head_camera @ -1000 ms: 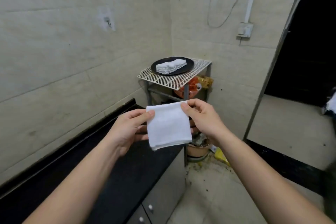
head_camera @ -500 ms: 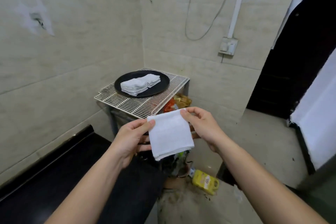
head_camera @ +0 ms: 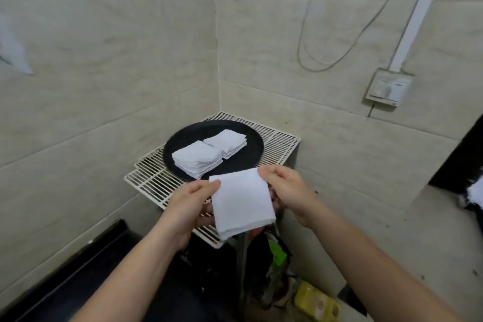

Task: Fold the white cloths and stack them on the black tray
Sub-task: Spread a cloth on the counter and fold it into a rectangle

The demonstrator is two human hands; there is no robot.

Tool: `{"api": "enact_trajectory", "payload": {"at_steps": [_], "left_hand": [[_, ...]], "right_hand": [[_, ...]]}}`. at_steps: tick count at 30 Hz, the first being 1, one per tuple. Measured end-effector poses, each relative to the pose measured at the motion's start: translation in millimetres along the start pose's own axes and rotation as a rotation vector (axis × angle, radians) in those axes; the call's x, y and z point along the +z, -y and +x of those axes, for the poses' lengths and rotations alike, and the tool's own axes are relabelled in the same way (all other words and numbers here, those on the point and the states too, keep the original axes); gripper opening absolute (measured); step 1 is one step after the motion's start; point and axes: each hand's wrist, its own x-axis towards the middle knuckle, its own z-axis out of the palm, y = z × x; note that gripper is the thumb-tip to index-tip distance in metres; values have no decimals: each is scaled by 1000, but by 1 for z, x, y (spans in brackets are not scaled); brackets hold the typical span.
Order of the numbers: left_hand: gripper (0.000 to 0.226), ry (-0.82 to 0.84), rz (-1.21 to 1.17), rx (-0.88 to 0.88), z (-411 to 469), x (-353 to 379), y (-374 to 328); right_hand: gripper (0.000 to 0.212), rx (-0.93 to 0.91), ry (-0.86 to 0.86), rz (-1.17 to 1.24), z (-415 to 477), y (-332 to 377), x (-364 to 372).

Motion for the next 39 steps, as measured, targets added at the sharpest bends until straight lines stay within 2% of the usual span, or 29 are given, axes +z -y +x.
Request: {"api": "enact_trajectory", "payload": {"at_steps": [6, 12, 17, 19, 21, 23, 25, 37, 39], "left_hand": [[17, -114, -44, -22, 86, 14, -18], [19, -317, -94, -112, 185, 32, -40], [19, -439, -95, -151, 250, 31, -60], [12, -489, -74, -173, 269, 30, -62], [25, -570, -35, -194, 283, 28, -62], [49, -626, 22, -204, 291, 25, -59], [61, -666, 54, -219, 297, 23, -54], [59, -729, 294, -217, 307, 29, -39], [55, -723, 438, -192, 304, 31, -40]], "right_hand": [[24, 31, 165, -83, 113, 8, -13], [39, 115, 405, -107, 248, 29, -25], [42, 108, 490, -109, 331, 40, -15], [43, 123, 534, -103, 357, 39, -9], [44, 128, 554, -119, 379, 35, -1], [47, 131, 558, -140, 392, 29, 7], [49, 137, 577, -167, 401, 22, 13], [46, 65, 585, -244, 420, -1, 17], [42, -9, 557, -324, 420, -1, 15]]}}
